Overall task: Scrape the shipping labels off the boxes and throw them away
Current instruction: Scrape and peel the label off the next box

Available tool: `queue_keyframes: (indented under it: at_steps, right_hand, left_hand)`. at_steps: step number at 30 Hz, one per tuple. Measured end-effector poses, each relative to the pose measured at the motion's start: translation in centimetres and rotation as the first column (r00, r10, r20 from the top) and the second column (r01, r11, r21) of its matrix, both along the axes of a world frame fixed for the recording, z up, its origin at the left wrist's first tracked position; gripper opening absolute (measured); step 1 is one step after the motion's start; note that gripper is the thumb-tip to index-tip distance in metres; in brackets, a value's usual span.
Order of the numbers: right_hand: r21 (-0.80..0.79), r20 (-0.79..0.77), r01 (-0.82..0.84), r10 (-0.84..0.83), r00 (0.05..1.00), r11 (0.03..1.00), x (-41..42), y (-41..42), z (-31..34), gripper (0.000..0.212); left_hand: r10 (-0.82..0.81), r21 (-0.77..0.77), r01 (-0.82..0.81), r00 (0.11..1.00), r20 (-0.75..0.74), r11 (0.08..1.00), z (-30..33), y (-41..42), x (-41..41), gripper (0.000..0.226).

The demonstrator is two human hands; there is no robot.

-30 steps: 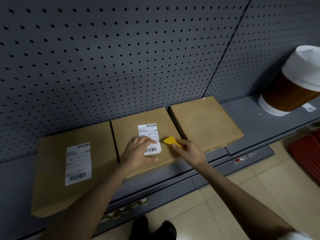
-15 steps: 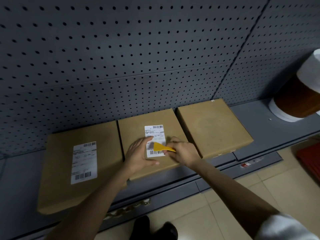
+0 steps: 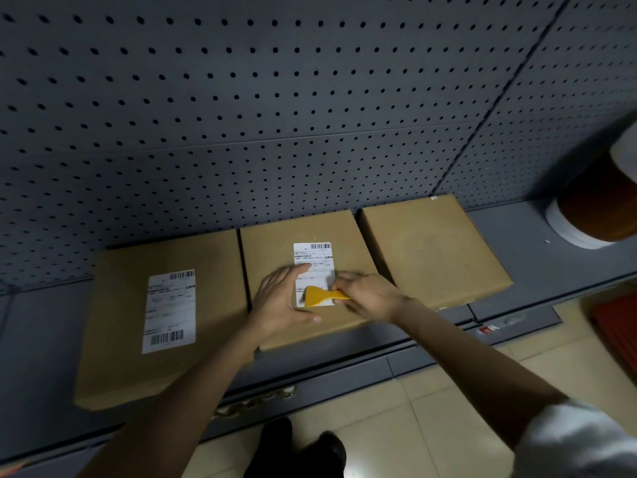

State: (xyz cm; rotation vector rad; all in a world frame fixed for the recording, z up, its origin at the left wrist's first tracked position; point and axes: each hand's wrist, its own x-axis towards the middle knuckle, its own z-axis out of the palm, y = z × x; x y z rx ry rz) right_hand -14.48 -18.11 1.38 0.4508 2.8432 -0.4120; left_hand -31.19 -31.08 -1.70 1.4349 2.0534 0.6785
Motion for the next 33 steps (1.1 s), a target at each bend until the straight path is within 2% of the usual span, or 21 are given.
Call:
queue_keyframes:
  at_steps: [2,5,7,9,10,14,19,23,27,30,33]
  right_hand:
    - [0.031,-0.003,0.005,-0.005,1.000,1.000,0.0,0.0,-0.5,0.032]
    - [-0.020,-0.045,0.092,-0.093,0.995,0.996,0.1,-0.4,-0.9,0.032]
    - [-0.150,-0.114,0.200,-0.218,0.969,0.968,0.1,-0.3,-1.2,0.025]
    - [-0.285,-0.218,0.337,-0.403,0.889,0.897,0.4,0.6,-0.7,0.016]
    - [-0.312,-0.232,0.365,-0.443,0.866,0.877,0.7,1.1,-0.2,0.016]
    - [-0.225,-0.082,0.292,-0.317,0.945,0.930,2.3,1.5,0.8,0.024]
    - [-0.260,-0.137,0.240,-0.282,0.950,0.935,1.0,-0.4,-0.8,0.026]
    - [-0.150,-0.114,0.223,-0.241,0.964,0.963,0.1,-0.8,-1.6,0.029]
    - [-0.214,-0.137,0.353,-0.386,0.912,0.911,-0.1,-1.1,-2.2,0.026]
    - [-0.335,-0.172,0.470,-0.543,0.822,0.817,-0.5,-0.9,-2.2,0.026]
    - [-0.354,-0.140,0.468,-0.541,0.829,0.810,-0.1,-0.7,-1.7,0.024]
  left_hand:
    - [-0.002,0.002,0.002,1.000,0.001,1.000,0.0,0.0,0.0,0.104]
    - [-0.010,0.002,0.010,1.000,-0.008,1.000,-0.1,0.0,-0.1,0.103]
    - [-0.007,0.005,0.007,1.000,-0.008,1.000,-0.1,0.0,-0.1,0.102]
    - [-0.001,0.005,0.001,1.000,-0.011,1.000,0.0,0.0,-0.1,0.101]
    - [0.000,0.003,0.000,1.000,-0.011,1.000,0.0,0.0,-0.1,0.102]
    - [-0.001,-0.006,0.001,1.000,0.001,1.000,0.2,-0.1,0.0,0.103]
    - [-0.009,-0.001,0.009,1.000,-0.002,1.000,0.3,0.0,0.1,0.103]
    - [-0.011,-0.001,0.011,1.000,-0.005,1.000,0.1,0.0,0.1,0.103]
    - [-0.018,-0.001,0.018,1.000,0.008,1.000,0.0,0.0,-0.1,0.103]
    - [-0.023,0.010,0.023,1.000,0.021,1.000,0.0,-0.1,-0.1,0.108]
    - [-0.016,0.018,0.016,0.999,0.029,1.000,0.1,-0.1,0.0,0.104]
